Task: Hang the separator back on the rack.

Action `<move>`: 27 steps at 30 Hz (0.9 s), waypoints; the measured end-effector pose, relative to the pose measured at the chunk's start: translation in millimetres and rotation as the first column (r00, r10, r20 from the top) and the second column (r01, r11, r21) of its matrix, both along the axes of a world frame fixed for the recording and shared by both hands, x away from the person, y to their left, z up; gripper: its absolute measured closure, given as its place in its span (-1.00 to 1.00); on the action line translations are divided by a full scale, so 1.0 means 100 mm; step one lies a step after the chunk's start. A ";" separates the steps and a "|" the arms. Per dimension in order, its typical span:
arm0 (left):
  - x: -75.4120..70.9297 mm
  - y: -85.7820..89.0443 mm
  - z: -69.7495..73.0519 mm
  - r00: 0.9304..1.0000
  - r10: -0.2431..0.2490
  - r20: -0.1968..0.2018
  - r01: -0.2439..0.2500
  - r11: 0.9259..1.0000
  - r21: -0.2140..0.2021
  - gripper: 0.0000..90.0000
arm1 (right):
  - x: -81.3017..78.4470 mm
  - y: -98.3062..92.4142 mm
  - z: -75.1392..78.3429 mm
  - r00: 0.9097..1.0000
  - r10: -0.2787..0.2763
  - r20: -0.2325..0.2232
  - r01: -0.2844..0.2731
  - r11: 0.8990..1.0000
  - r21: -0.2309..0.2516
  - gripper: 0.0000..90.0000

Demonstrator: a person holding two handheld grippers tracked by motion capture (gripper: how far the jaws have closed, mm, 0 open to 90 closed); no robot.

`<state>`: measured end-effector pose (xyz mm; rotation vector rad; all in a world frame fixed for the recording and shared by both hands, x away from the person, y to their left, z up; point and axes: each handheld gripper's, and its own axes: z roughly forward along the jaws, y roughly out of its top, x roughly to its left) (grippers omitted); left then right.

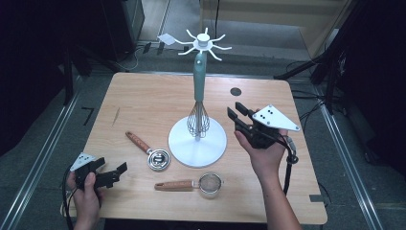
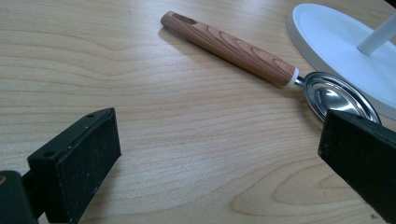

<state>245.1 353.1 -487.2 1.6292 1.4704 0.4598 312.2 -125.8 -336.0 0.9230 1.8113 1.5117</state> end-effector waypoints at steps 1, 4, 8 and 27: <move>0.00 0.00 0.00 1.000 -0.001 0.001 0.001 1.000 0.000 -1.00 | -0.01 -0.01 -0.03 1.000 -0.001 -0.006 0.001 1.000 -0.003 0.49; 0.00 0.00 0.00 1.000 0.000 0.000 0.000 1.000 0.001 -1.00 | -0.03 -0.05 -0.13 1.000 -0.008 -0.022 0.008 1.000 -0.014 0.48; 0.00 0.00 0.00 1.000 0.000 -0.001 0.000 1.000 0.002 -1.00 | -0.07 -0.11 -0.25 0.999 -0.019 -0.050 0.018 1.000 -0.005 0.48; -0.01 0.00 0.00 1.000 -0.002 0.002 0.002 1.000 0.009 -1.00 | -0.28 -0.13 -0.83 0.988 -0.011 -0.152 0.009 1.000 -0.017 0.46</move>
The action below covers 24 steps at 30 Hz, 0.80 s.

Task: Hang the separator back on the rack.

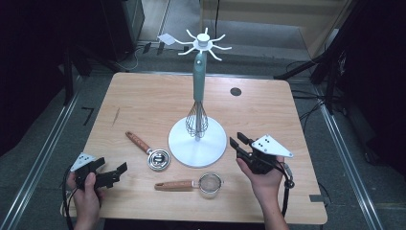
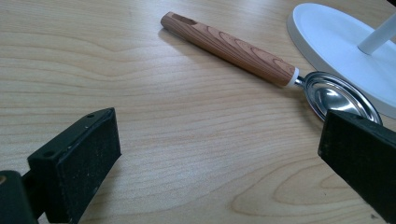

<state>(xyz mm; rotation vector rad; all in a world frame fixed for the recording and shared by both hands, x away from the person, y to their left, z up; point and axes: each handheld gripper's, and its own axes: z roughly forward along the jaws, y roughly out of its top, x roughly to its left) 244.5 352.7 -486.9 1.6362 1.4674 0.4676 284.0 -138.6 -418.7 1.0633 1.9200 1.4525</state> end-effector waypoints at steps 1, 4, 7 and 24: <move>0.00 0.00 0.00 1.000 0.001 -0.001 -0.001 1.000 -0.002 -1.00 | -0.02 0.01 -0.03 1.000 0.003 -0.008 -0.003 1.000 0.001 0.46; -0.01 -0.01 0.00 1.000 -0.002 0.002 0.002 1.000 0.000 -1.00 | -0.08 0.03 -0.12 1.000 0.014 -0.024 -0.014 1.000 0.002 0.47; -0.01 -0.01 0.00 1.000 -0.001 0.003 0.001 1.000 0.009 -1.00 | -0.11 0.07 -0.22 0.998 0.033 -0.053 -0.033 0.999 -0.004 0.47; -0.01 -0.01 0.00 1.000 -0.006 0.006 0.006 1.000 0.008 -1.00 | -0.22 0.27 -0.49 0.982 0.106 -0.154 -0.113 0.993 -0.036 0.72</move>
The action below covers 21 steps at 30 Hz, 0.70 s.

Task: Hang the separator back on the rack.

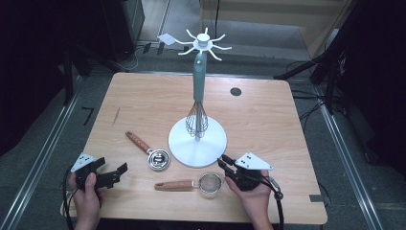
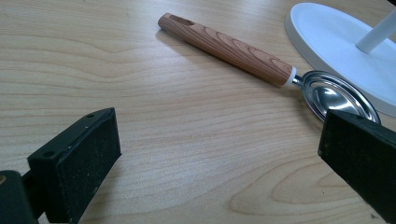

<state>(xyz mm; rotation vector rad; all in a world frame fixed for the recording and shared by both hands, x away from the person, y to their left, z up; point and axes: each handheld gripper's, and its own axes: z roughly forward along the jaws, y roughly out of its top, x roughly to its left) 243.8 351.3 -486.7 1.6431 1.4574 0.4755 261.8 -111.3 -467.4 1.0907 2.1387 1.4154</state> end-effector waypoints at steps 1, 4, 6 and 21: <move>0.00 0.00 0.00 1.000 0.000 0.000 0.000 1.000 -0.001 -1.00 | 0.00 0.01 -0.01 1.000 0.006 -0.011 -0.006 1.000 0.003 0.74; 0.00 0.00 0.00 1.000 -0.001 -0.008 0.001 1.000 0.000 -1.00 | 0.00 0.06 -0.04 0.999 0.030 -0.033 -0.030 1.000 0.000 0.78; 0.01 0.00 0.00 1.000 -0.002 -0.004 0.002 1.000 -0.002 -1.00 | 0.00 0.10 -0.04 0.998 0.046 -0.045 -0.046 0.999 -0.003 0.78; 0.02 0.01 0.00 1.000 -0.008 -0.005 0.008 1.000 -0.009 -1.00 | 0.09 0.18 -0.21 0.985 0.052 -0.167 -0.070 0.992 -0.101 1.00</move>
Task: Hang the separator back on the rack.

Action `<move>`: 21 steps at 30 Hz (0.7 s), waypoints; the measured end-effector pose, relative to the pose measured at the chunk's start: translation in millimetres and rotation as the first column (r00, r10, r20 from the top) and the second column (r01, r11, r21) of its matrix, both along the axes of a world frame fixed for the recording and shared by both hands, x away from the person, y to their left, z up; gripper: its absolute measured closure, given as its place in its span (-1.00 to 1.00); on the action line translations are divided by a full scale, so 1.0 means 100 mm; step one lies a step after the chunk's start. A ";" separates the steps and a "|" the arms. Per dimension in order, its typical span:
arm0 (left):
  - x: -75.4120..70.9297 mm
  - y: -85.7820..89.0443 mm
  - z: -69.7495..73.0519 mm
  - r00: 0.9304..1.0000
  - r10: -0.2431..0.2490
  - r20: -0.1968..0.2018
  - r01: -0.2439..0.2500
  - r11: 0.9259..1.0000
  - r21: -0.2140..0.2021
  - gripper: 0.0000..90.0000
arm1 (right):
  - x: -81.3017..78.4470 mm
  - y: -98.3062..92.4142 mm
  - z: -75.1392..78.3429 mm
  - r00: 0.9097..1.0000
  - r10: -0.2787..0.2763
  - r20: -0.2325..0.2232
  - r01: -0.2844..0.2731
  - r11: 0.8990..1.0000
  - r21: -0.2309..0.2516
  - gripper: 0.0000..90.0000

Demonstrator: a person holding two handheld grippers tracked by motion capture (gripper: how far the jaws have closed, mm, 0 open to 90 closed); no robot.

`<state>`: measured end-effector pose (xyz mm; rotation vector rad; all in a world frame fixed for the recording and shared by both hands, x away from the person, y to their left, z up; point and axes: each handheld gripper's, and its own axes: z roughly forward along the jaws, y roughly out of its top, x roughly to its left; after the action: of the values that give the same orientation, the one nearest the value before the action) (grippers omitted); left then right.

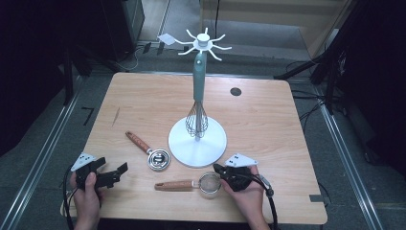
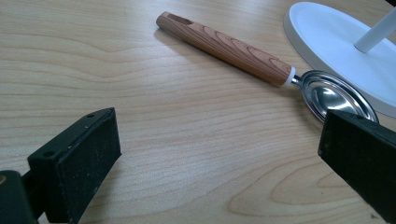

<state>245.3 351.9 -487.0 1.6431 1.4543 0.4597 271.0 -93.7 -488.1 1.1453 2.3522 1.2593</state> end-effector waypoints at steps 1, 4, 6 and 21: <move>0.00 0.00 0.00 1.000 0.001 -0.001 -0.001 1.000 -0.001 -1.00 | 0.00 0.00 0.00 1.000 0.004 -0.003 -0.004 1.000 0.003 1.00; 0.00 0.00 0.00 1.000 0.001 -0.002 -0.001 1.000 -0.001 -1.00 | 0.00 0.01 -0.01 1.000 0.019 -0.015 -0.019 1.000 -0.005 1.00; 0.00 0.00 0.00 1.000 0.002 -0.001 -0.002 1.000 -0.002 -1.00 | -0.01 0.01 -0.01 0.999 0.024 -0.023 -0.024 1.000 -0.005 1.00; 0.00 0.01 0.00 1.000 -0.001 -0.003 0.001 1.000 -0.005 -1.00 | -0.03 -0.01 0.04 0.994 0.087 -0.064 -0.086 0.996 0.011 1.00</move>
<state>245.6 352.4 -487.1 1.6416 1.4555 0.4525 267.5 -95.0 -483.9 1.1138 2.4702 1.2794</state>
